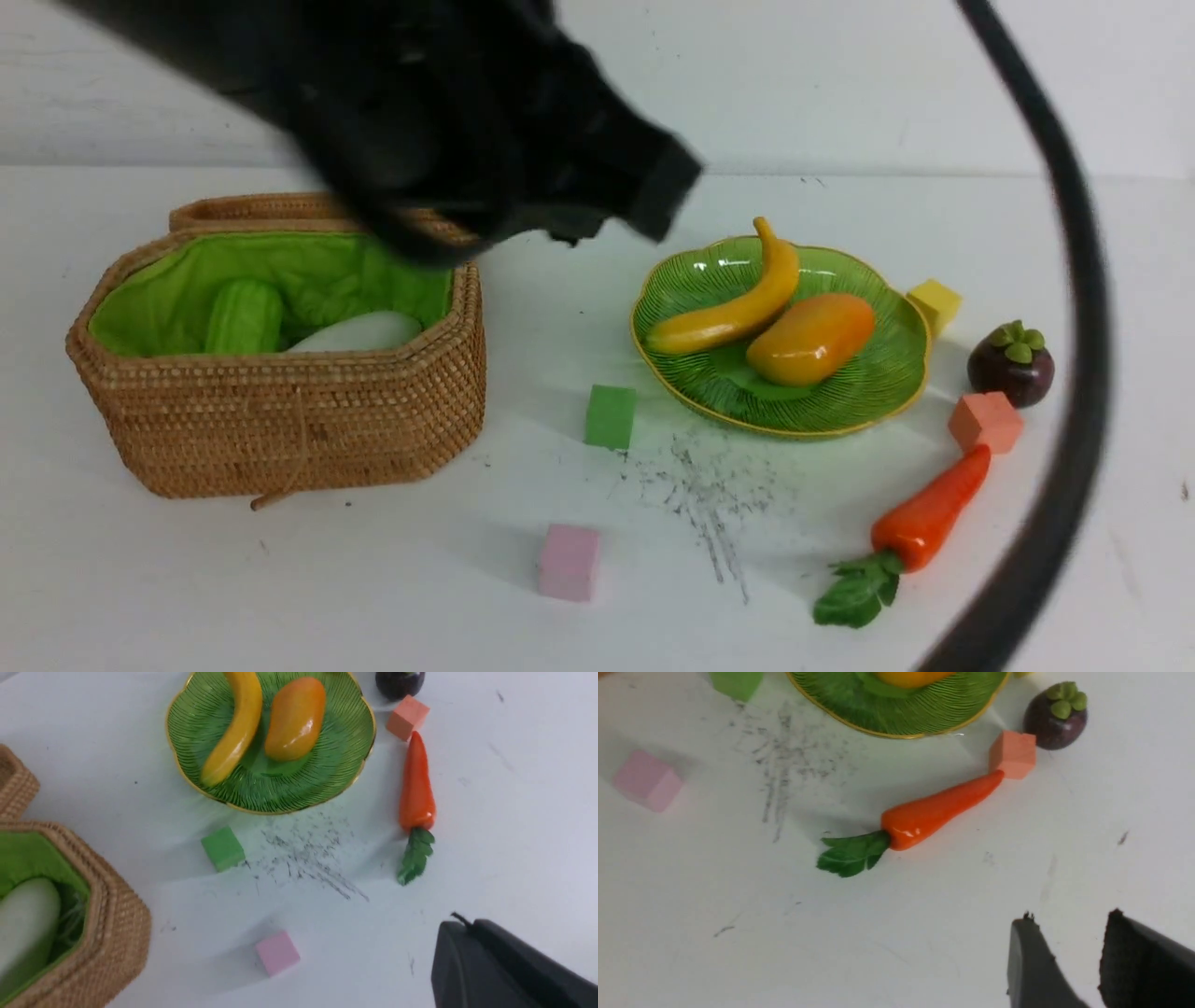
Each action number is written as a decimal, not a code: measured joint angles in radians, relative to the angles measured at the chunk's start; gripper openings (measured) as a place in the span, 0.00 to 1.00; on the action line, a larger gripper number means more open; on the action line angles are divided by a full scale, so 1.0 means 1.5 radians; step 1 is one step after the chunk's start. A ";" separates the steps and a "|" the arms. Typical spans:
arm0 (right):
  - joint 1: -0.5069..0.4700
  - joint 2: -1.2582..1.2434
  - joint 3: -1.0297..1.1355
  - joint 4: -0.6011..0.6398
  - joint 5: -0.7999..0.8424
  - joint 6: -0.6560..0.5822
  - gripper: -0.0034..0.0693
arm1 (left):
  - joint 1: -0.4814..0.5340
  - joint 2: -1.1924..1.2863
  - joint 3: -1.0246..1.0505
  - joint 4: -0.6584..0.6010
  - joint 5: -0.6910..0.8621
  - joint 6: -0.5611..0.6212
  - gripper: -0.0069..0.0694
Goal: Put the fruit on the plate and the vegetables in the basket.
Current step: Use the right arm to grab a carrot and put it into the left basket
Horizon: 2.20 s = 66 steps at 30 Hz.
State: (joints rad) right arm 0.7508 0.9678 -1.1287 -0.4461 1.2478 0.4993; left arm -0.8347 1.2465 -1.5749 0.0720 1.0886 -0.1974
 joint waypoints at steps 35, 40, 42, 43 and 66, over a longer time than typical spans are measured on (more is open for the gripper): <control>-0.412 0.547 0.000 0.482 -0.320 -0.056 0.89 | 0.000 -0.709 0.643 -0.005 -0.169 -0.025 0.07; -0.412 0.573 0.000 0.495 -0.330 -0.056 0.78 | 0.000 -0.709 0.643 -0.006 -0.168 -0.024 0.07; -0.412 0.574 0.000 0.495 -0.327 -0.056 0.71 | 0.000 -0.709 0.643 -0.007 -0.168 -0.024 0.07; -0.412 0.574 0.000 0.496 -0.323 -0.056 0.66 | 0.000 -0.709 0.643 -0.007 -0.168 -0.024 0.07; -0.309 0.393 -0.163 0.506 -0.234 -0.179 0.57 | 0.000 -0.709 0.643 -0.007 -0.165 -0.024 0.07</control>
State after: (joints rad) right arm 0.2874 1.5580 -1.3733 0.3136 0.8963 0.2315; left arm -0.8347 0.1823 -0.6104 0.0612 0.8405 -0.2332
